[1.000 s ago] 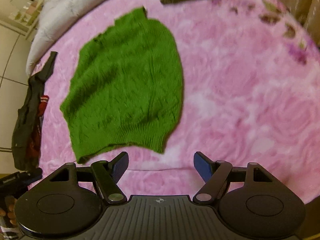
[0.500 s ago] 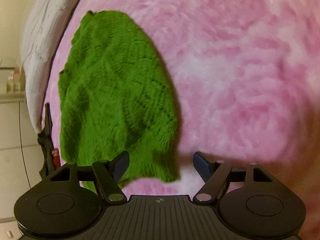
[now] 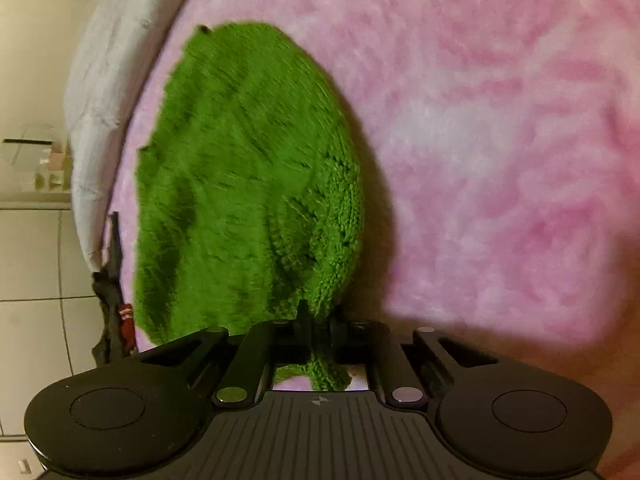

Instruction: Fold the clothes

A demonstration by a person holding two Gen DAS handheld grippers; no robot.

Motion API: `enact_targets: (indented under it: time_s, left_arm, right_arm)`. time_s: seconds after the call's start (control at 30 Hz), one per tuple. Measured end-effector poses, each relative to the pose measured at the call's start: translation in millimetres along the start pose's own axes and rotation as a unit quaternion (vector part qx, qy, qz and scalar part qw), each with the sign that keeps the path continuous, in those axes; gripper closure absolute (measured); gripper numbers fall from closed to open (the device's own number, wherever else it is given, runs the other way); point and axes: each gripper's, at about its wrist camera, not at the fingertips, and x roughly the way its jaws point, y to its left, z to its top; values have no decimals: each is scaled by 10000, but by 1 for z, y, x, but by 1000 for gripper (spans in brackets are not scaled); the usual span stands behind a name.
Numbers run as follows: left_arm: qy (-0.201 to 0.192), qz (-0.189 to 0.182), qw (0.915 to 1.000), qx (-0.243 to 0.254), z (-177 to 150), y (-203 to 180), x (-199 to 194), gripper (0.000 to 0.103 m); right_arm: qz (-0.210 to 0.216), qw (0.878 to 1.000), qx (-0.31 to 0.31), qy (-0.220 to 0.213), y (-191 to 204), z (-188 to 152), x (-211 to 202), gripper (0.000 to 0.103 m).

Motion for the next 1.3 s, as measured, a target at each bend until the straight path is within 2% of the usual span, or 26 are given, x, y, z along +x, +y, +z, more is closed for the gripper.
enact_targets:
  time_s: [0.1, 0.2, 0.27, 0.33, 0.4, 0.5, 0.6, 0.73, 0.83, 0.87, 0.9, 0.93, 0.97, 1.07, 1.13, 1.2, 1.23, 1.27, 1.3]
  left_arm:
    - [-217, -154, 9948, 988, -3, -28, -32, 95]
    - [-121, -341, 9822, 1841, -24, -45, -63, 95]
    - [144, 31, 9756, 2190, -43, -42, -67, 98]
    - [402, 335, 9750, 2158, -59, -29, -65, 98]
    - [477, 486, 9791, 1916, -71, -14, -65, 98]
    - [298, 422, 9845, 1676, -84, -4, -76, 98]
    - [203, 421, 9838, 1728, -94, -6, -82, 99]
    - [435, 793, 9785, 1855, -105, -1, -73, 99]
    - [714, 1459, 9698, 1820, -113, 11, -61, 95]
    - [751, 1574, 9670, 1859, -111, 9, -60, 87]
    - [782, 1634, 9645, 1920, -108, 5, -62, 85]
    - [812, 1696, 9619, 1984, -105, 2, -64, 79]
    - [818, 1774, 9581, 2092, -102, -2, -69, 75]
    - [748, 2020, 9491, 2299, -83, -11, -85, 77]
    - [576, 2064, 9465, 2412, -66, -18, -86, 78]
    - [380, 2071, 9422, 2604, -48, -31, -83, 86]
    - [289, 2045, 9373, 2808, -37, -42, -74, 88]
    - [207, 1971, 9342, 2967, -27, -51, -63, 88]
    - [141, 1869, 9326, 3084, -16, -60, -52, 89]
  right_arm:
    - [336, 9992, 12, -199, 3, 0, -41, 98]
    - [395, 9988, -144, -252, 7, -8, -76, 98]
    - [155, 9995, -237, -110, 1, -19, -85, 98]
    - [-105, 9995, -289, 49, -5, -29, -91, 98]
    - [-276, 9991, -289, 141, -9, -36, -90, 98]
    - [-394, 9984, -343, 192, -11, -45, -92, 98]
    - [-317, 9978, -569, 158, -3, -43, -93, 98]
    - [-612, 9956, -614, 349, -17, -54, -96, 98]
    - [-1183, 9889, -602, 668, -29, -66, -86, 98]
    - [-1338, 9857, -658, 783, -28, -67, -81, 92]
    - [-1461, 9830, -739, 835, -24, -66, -79, 78]
    - [-1658, 9787, -875, 839, -17, -64, -79, 47]
    - [-1928, 9721, -1105, 756, -9, -62, -81, 21]
    - [-2589, 9453, -1960, 321, 19, -53, -88, 20]
    - [-2765, 9331, -2300, 34, 34, -41, -89, 20]
    - [-2742, 9275, -2526, -269, 51, -27, -85, 20]
    - [-2654, 9263, -2645, -404, 60, -19, -81, 24]
    - [-2563, 9248, -2764, -515, 69, -12, -74, 36]
    - [-2501, 9229, -2868, -589, 78, -6, -64, 39]
